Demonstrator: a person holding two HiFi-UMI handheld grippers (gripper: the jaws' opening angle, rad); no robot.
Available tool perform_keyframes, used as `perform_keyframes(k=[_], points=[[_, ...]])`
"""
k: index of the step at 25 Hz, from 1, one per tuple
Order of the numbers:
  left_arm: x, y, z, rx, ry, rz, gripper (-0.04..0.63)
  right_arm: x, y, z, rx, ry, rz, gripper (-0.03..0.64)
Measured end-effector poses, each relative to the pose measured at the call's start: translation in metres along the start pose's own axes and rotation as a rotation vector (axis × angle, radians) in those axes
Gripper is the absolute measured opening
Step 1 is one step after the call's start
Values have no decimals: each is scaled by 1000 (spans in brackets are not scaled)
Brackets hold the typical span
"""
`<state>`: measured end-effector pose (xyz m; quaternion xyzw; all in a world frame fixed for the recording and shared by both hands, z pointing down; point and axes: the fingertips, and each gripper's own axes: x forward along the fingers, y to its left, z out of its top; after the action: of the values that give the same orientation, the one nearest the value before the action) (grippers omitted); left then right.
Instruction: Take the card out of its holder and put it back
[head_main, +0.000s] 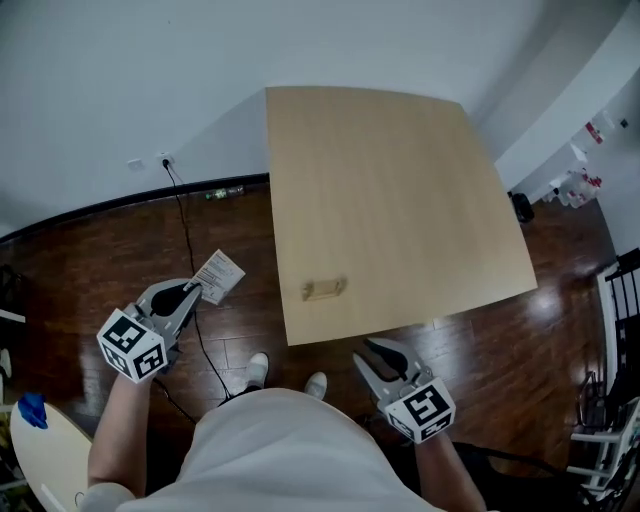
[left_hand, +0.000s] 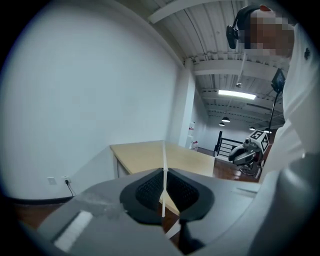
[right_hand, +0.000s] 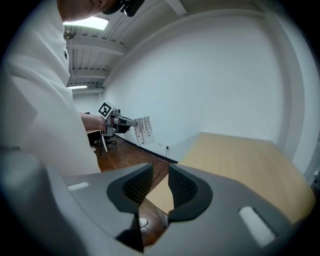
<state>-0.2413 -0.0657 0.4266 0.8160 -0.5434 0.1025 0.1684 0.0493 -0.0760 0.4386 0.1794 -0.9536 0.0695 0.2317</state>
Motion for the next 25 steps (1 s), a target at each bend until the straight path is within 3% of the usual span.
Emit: perform_keyframes(k=[7,11,18,25], points=[[-33,5,-19,-30,5,87,15,17,10,6,-33,10,80,100],[-36,3,-21,-34,-4,75,15,23,15,8,-46,11,97,100],[-9,-3,-9,25,5,-61,15,20,17,7,-25,10,35,100],[54,-22,7,102,27,-272,15,-6,12,-8,59,14,-128,100]])
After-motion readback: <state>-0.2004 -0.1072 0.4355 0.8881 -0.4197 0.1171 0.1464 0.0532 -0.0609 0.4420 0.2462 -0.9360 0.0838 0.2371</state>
